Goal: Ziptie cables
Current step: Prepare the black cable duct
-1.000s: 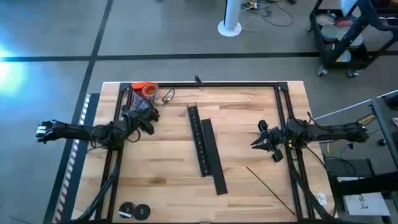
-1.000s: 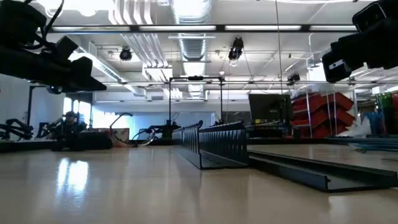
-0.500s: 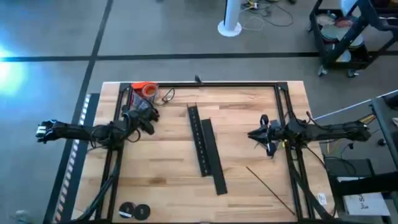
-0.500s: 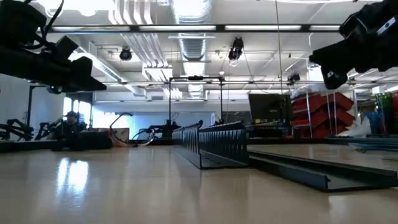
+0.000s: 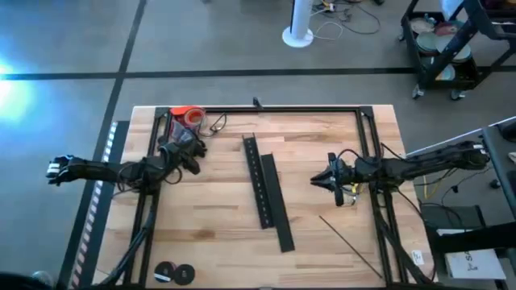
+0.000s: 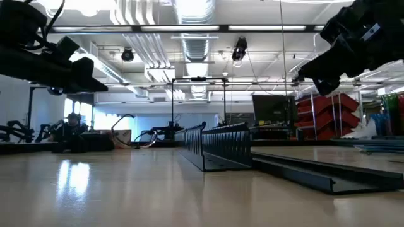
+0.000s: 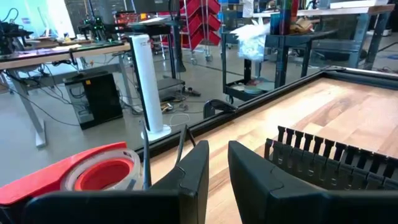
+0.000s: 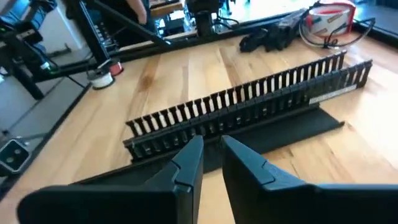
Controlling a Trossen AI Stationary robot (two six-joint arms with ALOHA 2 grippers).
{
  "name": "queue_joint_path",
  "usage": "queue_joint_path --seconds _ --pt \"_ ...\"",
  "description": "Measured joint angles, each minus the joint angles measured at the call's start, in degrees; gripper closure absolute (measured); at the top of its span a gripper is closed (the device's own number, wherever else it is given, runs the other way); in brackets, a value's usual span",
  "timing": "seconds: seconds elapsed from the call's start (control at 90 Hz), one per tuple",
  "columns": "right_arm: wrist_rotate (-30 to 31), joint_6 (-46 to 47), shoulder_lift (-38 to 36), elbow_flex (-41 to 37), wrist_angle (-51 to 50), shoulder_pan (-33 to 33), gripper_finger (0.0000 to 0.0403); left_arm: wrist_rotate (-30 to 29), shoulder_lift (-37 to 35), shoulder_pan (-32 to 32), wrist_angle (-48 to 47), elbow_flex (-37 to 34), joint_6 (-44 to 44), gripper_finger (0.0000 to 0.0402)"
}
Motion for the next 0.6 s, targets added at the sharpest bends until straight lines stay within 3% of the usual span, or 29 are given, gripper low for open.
queue_joint_path --seconds 0.133,0.467,0.6 --pt "-0.17 -2.77 7.67 2.17 5.71 0.18 0.0359 0.00 0.00 0.00 0.00 -0.01 -0.01 0.0352" --pt "-0.10 -3.28 27.05 14.06 7.08 3.02 0.0359 -0.04 0.00 0.00 0.04 0.02 0.40 0.0352" --pt "5.24 -3.43 35.78 19.80 7.12 3.02 0.0359 -0.35 0.00 0.11 2.23 -0.01 3.07 0.0352"
